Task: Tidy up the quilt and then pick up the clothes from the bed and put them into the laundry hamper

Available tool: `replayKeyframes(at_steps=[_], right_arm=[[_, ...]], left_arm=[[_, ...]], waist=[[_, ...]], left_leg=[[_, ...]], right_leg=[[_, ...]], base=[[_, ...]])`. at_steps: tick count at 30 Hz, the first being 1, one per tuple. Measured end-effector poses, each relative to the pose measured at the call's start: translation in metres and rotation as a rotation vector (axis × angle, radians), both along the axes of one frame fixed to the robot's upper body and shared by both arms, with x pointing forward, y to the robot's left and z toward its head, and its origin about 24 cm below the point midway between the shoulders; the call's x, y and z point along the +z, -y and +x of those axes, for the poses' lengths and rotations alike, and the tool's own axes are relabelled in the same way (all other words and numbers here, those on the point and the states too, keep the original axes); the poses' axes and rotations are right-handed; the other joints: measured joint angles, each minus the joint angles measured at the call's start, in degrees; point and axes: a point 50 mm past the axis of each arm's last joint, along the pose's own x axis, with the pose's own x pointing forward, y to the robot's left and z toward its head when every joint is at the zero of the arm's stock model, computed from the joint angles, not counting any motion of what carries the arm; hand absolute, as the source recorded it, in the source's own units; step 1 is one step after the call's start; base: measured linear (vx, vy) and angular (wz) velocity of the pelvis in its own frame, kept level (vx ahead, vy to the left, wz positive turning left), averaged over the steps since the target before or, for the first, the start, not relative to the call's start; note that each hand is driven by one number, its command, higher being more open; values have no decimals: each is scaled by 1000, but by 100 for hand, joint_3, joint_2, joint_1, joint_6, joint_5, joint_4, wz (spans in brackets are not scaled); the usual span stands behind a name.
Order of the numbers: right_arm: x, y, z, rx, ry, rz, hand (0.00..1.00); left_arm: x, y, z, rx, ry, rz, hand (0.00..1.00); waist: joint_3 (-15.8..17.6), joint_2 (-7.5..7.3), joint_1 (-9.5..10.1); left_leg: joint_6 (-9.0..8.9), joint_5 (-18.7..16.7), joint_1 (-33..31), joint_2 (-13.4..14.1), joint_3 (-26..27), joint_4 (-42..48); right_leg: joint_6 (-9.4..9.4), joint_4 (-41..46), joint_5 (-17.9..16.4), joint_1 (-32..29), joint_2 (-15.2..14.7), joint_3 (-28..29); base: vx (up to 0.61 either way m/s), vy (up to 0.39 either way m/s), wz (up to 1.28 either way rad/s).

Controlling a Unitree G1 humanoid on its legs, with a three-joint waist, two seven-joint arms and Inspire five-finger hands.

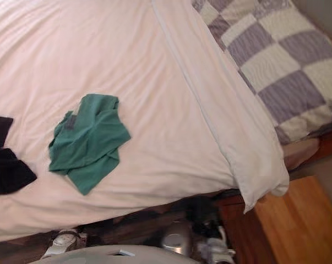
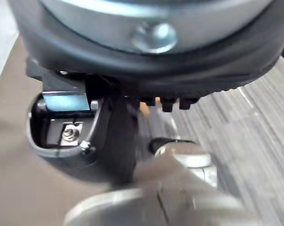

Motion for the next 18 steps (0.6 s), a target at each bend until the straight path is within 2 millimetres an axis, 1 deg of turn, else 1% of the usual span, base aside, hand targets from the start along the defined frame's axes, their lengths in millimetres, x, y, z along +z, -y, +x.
replayKeyframes(at_steps=[1, 2, 3, 4, 5, 6, 7, 8, 9, 10, 11, 12, 13, 14, 15, 16, 17, 18], right_arm=[[1, -2, 5, 39, 2, -6, 100], [2, -3, 7, 58, 7, -9, 100], [2, -7, 11, 97, 11, -13, 100], [2, -9, 12, 115, 13, -16, 100], [3, -12, 13, 155, 20, -24, 100], [3, -16, 11, 180, 26, -20, 100], [3, -18, 12, 189, 32, -20, 100], [4, -17, 14, 193, 43, -21, 100], [4, -17, 15, 195, 53, -22, 100], [5, -17, 16, 193, 60, -25, 100], [5, -17, 15, 192, 59, -27, 100], [5, -15, 15, 191, 58, -34, 100], [6, -13, 16, 196, 61, -43, 100], [8, -9, 21, 215, 75, -59, 100], [10, -8, 28, 229, 90, -67, 100], [15, -7, 41, 245, 122, -81, 100], [19, -5, 49, 251, 138, -91, 100], [22, -1, 56, 254, 152, -104, 100]], left_arm=[[0, -1, -1, -1, -5, -5, 100], [0, -1, -1, -1, -2, -7, 100], [0, 1, -1, -3, 2, -9, 100], [0, 2, -1, -4, 4, -10, 100], [-1, 3, -1, -5, 5, -13, 100], [-1, 4, -1, -3, 2, -15, 100], [-1, 4, -1, -1, 3, -15, 100], [-1, 5, 1, -4, 4, -14, 100], [-1, 4, -1, -3, -9, -10, 100], [-1, 8, 0, -13, -8, -9, 100], [-1, 10, 2, -26, -5, -3, 100], [-1, 12, 3, -27, -2, -7, 100], [-1, 16, 4, -26, 3, -16, 100], [0, 21, 8, -19, 15, -28, 100], [1, 23, 12, -20, 30, -31, 100], [6, 24, 23, -17, 66, -36, 100], [8, 25, 29, -14, 89, -39, 100], [10, 26, 32, 10, 105, -54, 100]], waist=[[-41, -36, 22], [-36, -29, 21], [-23, 0, 23], [-20, 10, 32], [-16, 17, 45], [-18, 11, 46], [-22, -20, 60], [-7, -7, 56], [-28, -57, 41], [-13, -82, 42], [24, -130, 43], [33, -89, 42], [47, -7, 47], [163, 145, 101], [271, 173, 112], [525, 209, 119], [662, 238, 114], [748, 297, 99]], left_leg=[[32, 82, 22, -62, 129, -130], [42, 152, 58, -67, 133, -221], [68, 325, 139, -61, 125, -479], [102, 404, 174, -60, 116, -581], [182, 540, 246, -69, 74, -759], [230, 588, 294, -97, 1, -827], [285, 615, 302, -156, -18, -832], [411, 652, 310, -179, -76, -824], [847, 795, 315, -268, -100, -878], [1168, 993, 299, -410, -68, -988], [1139, 986, 297, -508, -84, -1059], [1055, 960, 309, -728, -124, -1181], [1022, 1019, 299, -834, -147, -1273], [918, 1110, 242, -862, -60, -1187], [793, 1158, 144, -881, -59, -1043], [555, 1281, -114, -968, -64, -652], [437, 1348, -295, -1037, -63, -409], [385, 1382, -504, -1098, -30, -240]], right_leg=[[-234, 85, 106, -98, 53, -252], [-162, 207, 0, -99, 147, -420], [-28, 610, -502, -96, 458, -501], [-7, 831, -792, -94, 619, -477], [-8, 1329, -1445, -96, 925, -373], [-33, 1760, -2042, -65, 1190, -365], [-121, 1770, -2273, -3, 1197, -402], [-52, 1766, -2346, 74, 1177, -435], [-100, 1725, -2389, 169, 1105, -554], [-155, 1607, -2403, 299, 989, -715], [-177, 1545, -2397, 365, 917, -777], [-190, 1400, -2354, 478, 867, -866], [-180, 1189, -2247, 590, 859, -1003], [-121, 1100, -2149, 627, 864, -1026], [-113, 1101, -2127, 614, 831, -1025], [-89, 1202, -2105, 566, 700, -1029], [-73, 1251, -2087, 496, 601, -1040], [-57, 1280, -2054, 392, 502, -1039]], base=[[-14, 256, -34], [0, 206, -13], [33, 123, 6], [56, 133, 18], [50, 56, 33], [40, 2, 36], [6, -64, 36], [-34, -95, 40], [-45, -174, 64], [-35, -152, 69], [-12, -115, 70], [10, -31, 63], [11, -30, 50], [3, -14, 29], [-27, 36, 14], [-46, 65, 18], [-72, 103, 30], [-56, 91, 28]])
